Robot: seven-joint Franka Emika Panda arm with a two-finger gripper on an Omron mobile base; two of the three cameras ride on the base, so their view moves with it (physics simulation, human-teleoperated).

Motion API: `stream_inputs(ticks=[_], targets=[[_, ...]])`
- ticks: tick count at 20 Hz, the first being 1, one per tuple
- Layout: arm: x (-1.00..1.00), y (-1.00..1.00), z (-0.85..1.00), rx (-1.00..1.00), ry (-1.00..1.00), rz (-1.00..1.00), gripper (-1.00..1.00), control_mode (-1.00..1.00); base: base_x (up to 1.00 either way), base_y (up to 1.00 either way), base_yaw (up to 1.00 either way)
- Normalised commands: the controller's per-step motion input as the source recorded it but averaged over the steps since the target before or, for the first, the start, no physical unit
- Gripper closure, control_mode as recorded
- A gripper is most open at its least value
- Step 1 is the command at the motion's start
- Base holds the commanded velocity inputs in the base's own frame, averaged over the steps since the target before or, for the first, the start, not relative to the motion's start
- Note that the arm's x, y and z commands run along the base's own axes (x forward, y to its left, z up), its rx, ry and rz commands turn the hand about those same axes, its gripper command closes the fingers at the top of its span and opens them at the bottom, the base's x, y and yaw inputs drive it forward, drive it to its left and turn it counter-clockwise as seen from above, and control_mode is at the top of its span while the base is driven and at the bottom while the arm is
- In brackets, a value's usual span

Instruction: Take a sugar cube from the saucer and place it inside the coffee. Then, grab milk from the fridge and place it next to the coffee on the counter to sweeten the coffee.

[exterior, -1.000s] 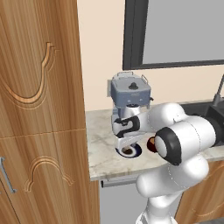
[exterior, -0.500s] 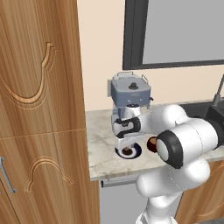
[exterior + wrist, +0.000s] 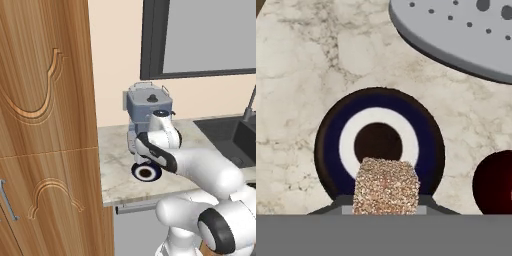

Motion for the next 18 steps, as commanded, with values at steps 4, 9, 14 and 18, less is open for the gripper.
stream_inputs(ticks=[4, 9, 14, 18], targets=[[-0.40, -0.51, 0.56, 0.01, -0.14, -0.14, 1.00, -1.00, 0.00, 0.00, 0.00], [-0.28, -0.89, 0.32, 0.00, -0.12, -0.19, 1.00, -1.00, 0.00, 0.00, 0.00], [-0.09, -0.84, 0.12, 0.00, -0.01, -0.20, 1.00, -1.00, 0.00, 0.00, 0.00], [0.33, -0.29, -0.12, -0.01, 0.05, -0.12, 1.00, -1.00, 0.00, 0.00, 0.00]])
